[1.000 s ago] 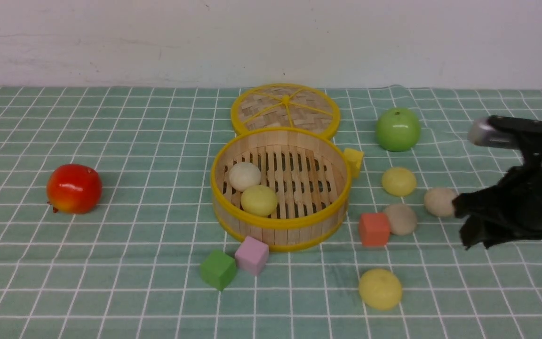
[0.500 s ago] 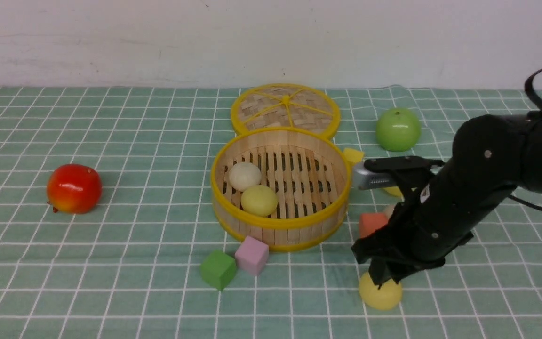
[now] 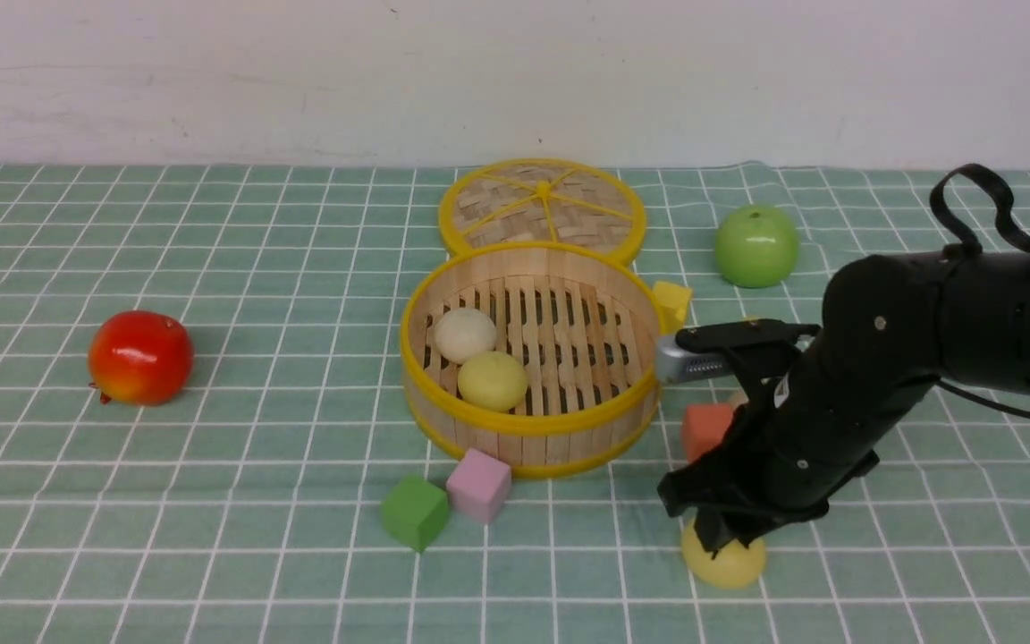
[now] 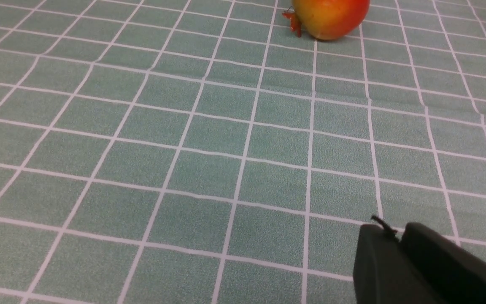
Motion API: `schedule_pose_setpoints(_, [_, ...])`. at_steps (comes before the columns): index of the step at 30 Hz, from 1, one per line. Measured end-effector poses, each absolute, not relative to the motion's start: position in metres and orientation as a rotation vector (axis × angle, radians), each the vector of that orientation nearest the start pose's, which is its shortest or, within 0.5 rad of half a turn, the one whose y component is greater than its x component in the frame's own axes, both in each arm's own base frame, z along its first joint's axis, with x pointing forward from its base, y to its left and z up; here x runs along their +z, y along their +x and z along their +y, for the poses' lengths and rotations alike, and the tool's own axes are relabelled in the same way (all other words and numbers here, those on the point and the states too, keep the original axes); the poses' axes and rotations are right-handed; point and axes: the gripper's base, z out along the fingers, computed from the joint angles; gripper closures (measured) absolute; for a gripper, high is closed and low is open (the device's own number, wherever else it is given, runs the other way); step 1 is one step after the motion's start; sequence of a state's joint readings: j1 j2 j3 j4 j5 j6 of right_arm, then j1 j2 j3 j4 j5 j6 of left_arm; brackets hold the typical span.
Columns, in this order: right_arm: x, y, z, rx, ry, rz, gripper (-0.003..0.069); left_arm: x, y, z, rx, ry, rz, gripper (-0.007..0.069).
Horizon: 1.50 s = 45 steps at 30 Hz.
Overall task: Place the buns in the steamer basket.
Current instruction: Use the right arm to grab a steamed stuffed bun, then use the right arm to put the steamed stuffed bun into the steamer
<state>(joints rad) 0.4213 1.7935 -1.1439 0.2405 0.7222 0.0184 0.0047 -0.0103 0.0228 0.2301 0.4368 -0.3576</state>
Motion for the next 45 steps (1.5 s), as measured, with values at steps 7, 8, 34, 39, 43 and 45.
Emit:
schedule_pose_setpoints(7, [0.189, 0.314, 0.155, 0.324, -0.376, 2.857, 0.0539, 0.168, 0.051, 0.009, -0.004, -0.212, 1.909, 0.0550])
schedule_pose_setpoints(8, [0.189, 0.314, 0.155, 0.318, -0.381, 2.856, 0.0590, 0.168, 0.051, 0.009, -0.004, -0.212, 1.909, 0.0550])
schedule_pose_setpoints(34, [0.277, 0.349, 0.177, 0.461, -0.417, 2.703, 0.0669, 0.168, 0.051, 0.009, -0.004, -0.212, 1.909, 0.0533])
schedule_pose_setpoints(39, [0.288, 0.371, 0.194, 0.590, -0.398, 2.518, 0.0669, 0.168, 0.051, 0.009, -0.004, -0.212, 1.909, 0.0533])
schedule_pose_setpoints(43, [0.267, 0.389, 0.208, 0.610, -0.403, 2.461, 0.0669, 0.168, 0.051, 0.009, -0.004, -0.212, 1.909, 0.0533])
schedule_pose_setpoints(45, [0.254, 0.395, 0.212, 0.605, -0.398, 2.470, 0.0669, 0.168, 0.051, 0.009, -0.004, -0.212, 1.909, 0.0533])
